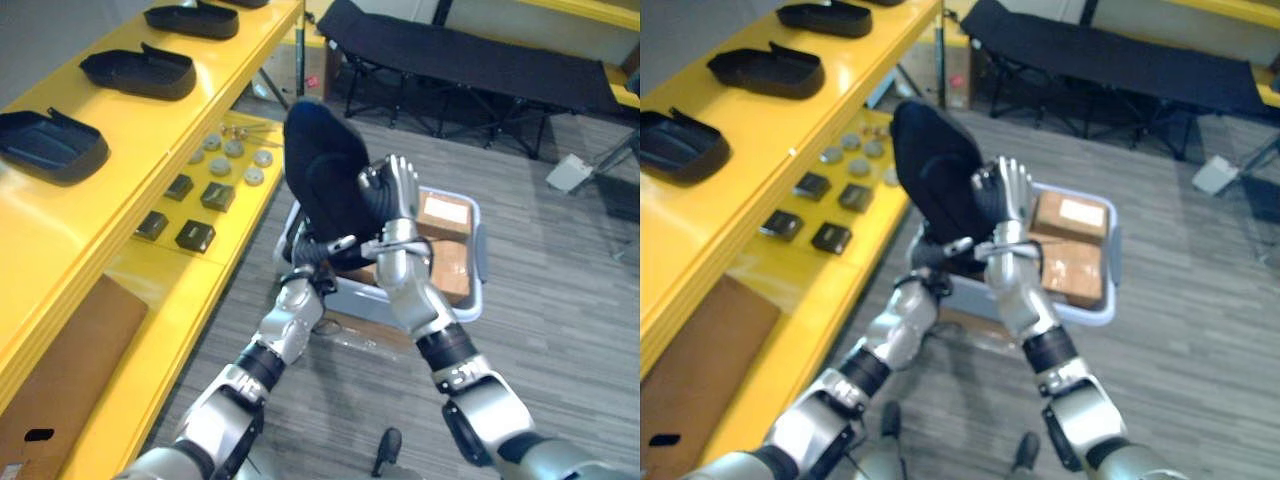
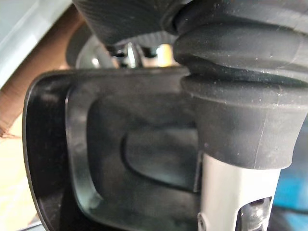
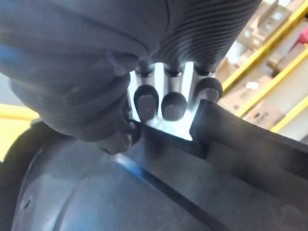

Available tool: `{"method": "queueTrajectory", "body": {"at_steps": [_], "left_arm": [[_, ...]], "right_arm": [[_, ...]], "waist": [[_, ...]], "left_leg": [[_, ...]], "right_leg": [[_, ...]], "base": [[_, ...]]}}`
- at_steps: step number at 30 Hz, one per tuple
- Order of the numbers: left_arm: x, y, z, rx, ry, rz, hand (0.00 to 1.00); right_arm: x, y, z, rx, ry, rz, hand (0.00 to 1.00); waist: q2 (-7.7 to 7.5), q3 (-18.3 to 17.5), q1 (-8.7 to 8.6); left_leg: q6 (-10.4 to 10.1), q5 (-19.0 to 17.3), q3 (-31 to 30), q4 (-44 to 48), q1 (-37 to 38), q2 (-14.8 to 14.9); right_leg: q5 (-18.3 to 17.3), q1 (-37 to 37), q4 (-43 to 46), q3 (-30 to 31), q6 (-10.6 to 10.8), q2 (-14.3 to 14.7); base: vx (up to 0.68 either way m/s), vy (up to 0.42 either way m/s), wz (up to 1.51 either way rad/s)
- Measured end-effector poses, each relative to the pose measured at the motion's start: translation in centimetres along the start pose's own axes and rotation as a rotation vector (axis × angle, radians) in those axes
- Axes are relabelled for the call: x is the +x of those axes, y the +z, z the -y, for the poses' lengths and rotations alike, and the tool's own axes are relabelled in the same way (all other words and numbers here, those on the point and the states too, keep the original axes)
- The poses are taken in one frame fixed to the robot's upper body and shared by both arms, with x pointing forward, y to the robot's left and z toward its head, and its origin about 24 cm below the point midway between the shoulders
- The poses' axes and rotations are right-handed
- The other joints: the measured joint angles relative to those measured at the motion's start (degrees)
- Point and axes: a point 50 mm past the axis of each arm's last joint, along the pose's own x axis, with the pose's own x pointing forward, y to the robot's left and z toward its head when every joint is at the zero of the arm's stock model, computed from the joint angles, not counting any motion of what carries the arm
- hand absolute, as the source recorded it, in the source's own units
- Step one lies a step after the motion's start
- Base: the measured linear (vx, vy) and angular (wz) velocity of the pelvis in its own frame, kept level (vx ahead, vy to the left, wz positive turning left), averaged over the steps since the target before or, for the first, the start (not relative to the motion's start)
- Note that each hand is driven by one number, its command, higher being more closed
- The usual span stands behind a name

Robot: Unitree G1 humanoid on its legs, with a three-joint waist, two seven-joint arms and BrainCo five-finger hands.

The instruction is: Walk over and take plastic housings, then place them on the shelf

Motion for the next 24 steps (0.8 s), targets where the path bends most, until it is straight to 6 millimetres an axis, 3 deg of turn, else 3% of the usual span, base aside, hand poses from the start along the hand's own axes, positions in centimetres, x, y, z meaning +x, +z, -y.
{"method": "queueTrajectory", "body": {"at_steps": [9, 17, 24], "left_arm": [[0.2, 0.6, -0.7, -0.053, 0.032, 0.03, 1.0], [0.4, 0.7, -1.4, -0.137, 0.053, 0.023, 1.0], [0.4, 0.8, -1.4, -0.187, -0.002, 0.032, 1.0]], "right_arm": [[0.0, 0.5, -0.6, -0.006, 0.01, 0.024, 1.0], [-0.2, 1.4, -1.0, 0.029, 0.02, 0.059, 1.0], [0.1, 1.8, -0.9, 0.057, 0.0, 0.069, 1.0]], "waist": [[-0.07, 0.0, -0.03], [-1.73, -1.1, -0.18], [-1.79, -1.2, -0.34]], "left_leg": [[0.0, 0.0, 0.3, 0.0, 0.0, 0.2], [0.0, -0.3, 1.2, 0.0, 0.0, 0.3], [0.0, -0.3, 1.4, 0.0, 0.1, 0.3]], "right_leg": [[0.0, -0.2, 0.0, 0.0, 0.0, 0.1], [0.1, -0.9, 0.0, 1.0, 0.1, 0.2], [0.1, -0.9, 0.0, 1.3, 0.2, 0.2]], "base": [[0.0, 0.0, 0.0], [0.0, -0.001, -0.05], [0.0, -0.001, -0.01]]}}
